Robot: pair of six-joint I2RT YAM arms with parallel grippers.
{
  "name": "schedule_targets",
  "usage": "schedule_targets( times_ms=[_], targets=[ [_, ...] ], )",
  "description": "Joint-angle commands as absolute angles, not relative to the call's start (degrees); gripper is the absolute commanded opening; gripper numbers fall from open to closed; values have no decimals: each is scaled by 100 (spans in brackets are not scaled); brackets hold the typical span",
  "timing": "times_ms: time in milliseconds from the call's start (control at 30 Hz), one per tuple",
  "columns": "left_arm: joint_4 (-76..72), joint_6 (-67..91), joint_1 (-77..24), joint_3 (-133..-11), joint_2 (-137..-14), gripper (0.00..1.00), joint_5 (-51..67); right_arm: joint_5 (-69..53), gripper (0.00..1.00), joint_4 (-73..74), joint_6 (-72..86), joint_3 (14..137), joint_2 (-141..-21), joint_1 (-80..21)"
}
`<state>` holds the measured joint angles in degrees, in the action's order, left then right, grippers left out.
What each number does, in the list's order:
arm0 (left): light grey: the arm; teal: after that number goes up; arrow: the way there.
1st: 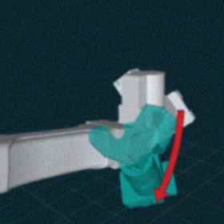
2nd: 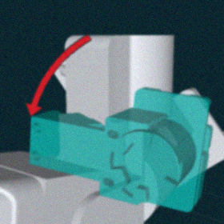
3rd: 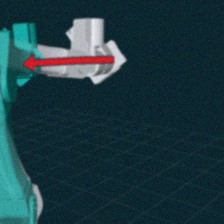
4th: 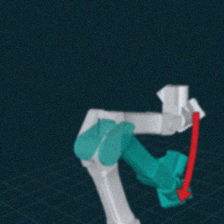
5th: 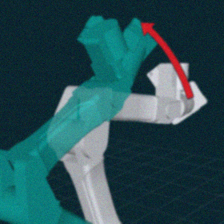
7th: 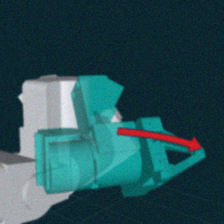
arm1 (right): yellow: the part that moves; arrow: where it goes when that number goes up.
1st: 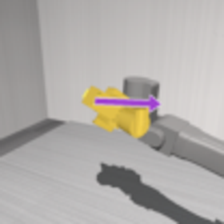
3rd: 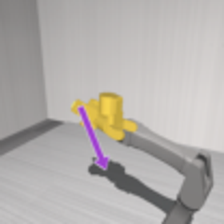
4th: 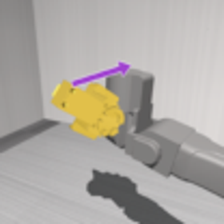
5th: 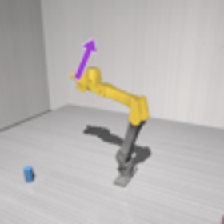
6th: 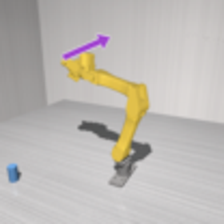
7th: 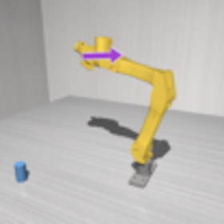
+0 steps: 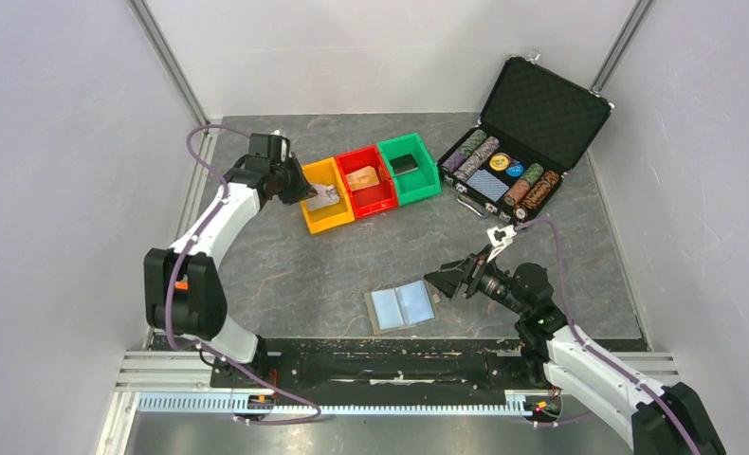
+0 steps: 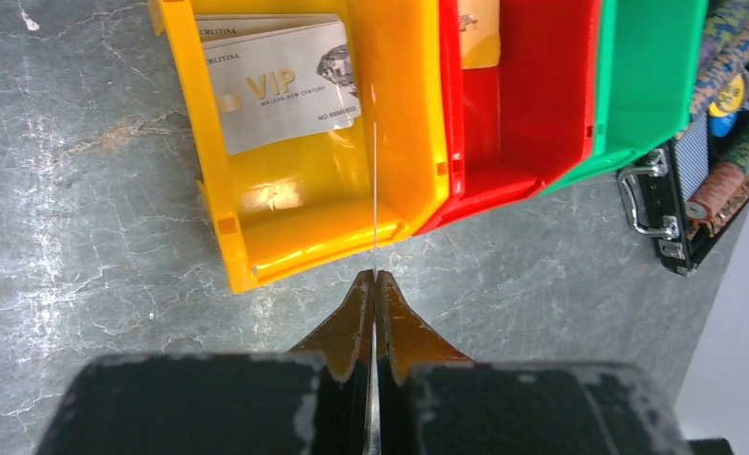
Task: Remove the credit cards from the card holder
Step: Place the credit card in the storage box.
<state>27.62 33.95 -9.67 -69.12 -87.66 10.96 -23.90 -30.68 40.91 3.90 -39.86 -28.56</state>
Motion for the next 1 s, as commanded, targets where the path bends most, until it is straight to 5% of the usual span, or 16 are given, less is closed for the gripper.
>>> schedule_targets(
  times_ms=[0, 967],
  targets=[
    [2728, 3138, -914, -7292, -9082, 2, 849, -2536, 98, -3287, 4095, 741, -4016, -2856],
    [2374, 3372, -564, -7826, -10444, 2, 1576, -2514, 98, -3261, 4288, 908, -4474, -2856]
  ],
)
